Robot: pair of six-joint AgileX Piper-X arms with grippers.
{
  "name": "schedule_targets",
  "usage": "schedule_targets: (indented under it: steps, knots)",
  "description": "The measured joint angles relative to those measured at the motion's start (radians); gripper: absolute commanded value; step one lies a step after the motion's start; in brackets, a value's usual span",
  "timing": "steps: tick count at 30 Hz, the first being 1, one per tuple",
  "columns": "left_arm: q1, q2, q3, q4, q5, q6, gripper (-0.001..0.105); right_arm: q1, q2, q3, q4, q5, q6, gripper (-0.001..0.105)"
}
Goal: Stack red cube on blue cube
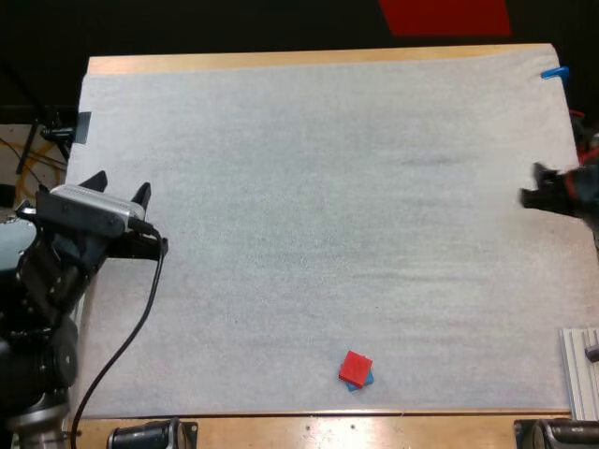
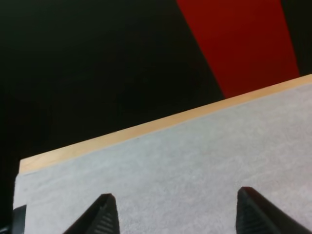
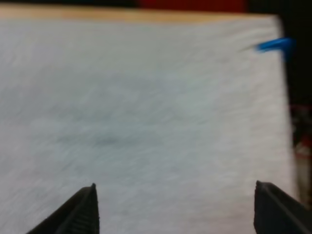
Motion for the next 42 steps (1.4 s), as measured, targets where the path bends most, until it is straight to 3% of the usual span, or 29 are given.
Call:
schedule_targets:
  steps: [6,12,21,26,32,42]
  knots:
    - [-0.002,-0.094,0.009,0.019,0.006,0.064,0.052,-0.066,-0.174,0.0,0.056,-0.032,-0.002,0.064]
    - [-0.002,-0.269,0.091,0.015,0.007,0.074,0.052,0.005,-0.334,0.043,0.068,-0.093,-0.02,0.064]
    - [-0.005,-0.573,0.231,0.049,0.039,-0.042,0.052,0.134,-0.619,0.262,0.078,-0.073,0.047,0.064]
    - [-0.005,-0.688,0.277,0.163,0.043,-0.047,0.052,0.199,-0.78,0.375,0.097,0.049,0.05,0.064]
    - [-0.005,-0.721,0.349,0.217,0.045,-0.046,0.052,0.223,-0.914,0.45,0.186,0.106,0.089,0.064]
    - [-0.005,-0.721,0.433,0.297,0.045,-0.046,0.052,0.223,-1.01,0.446,0.259,0.086,0.143,0.064]
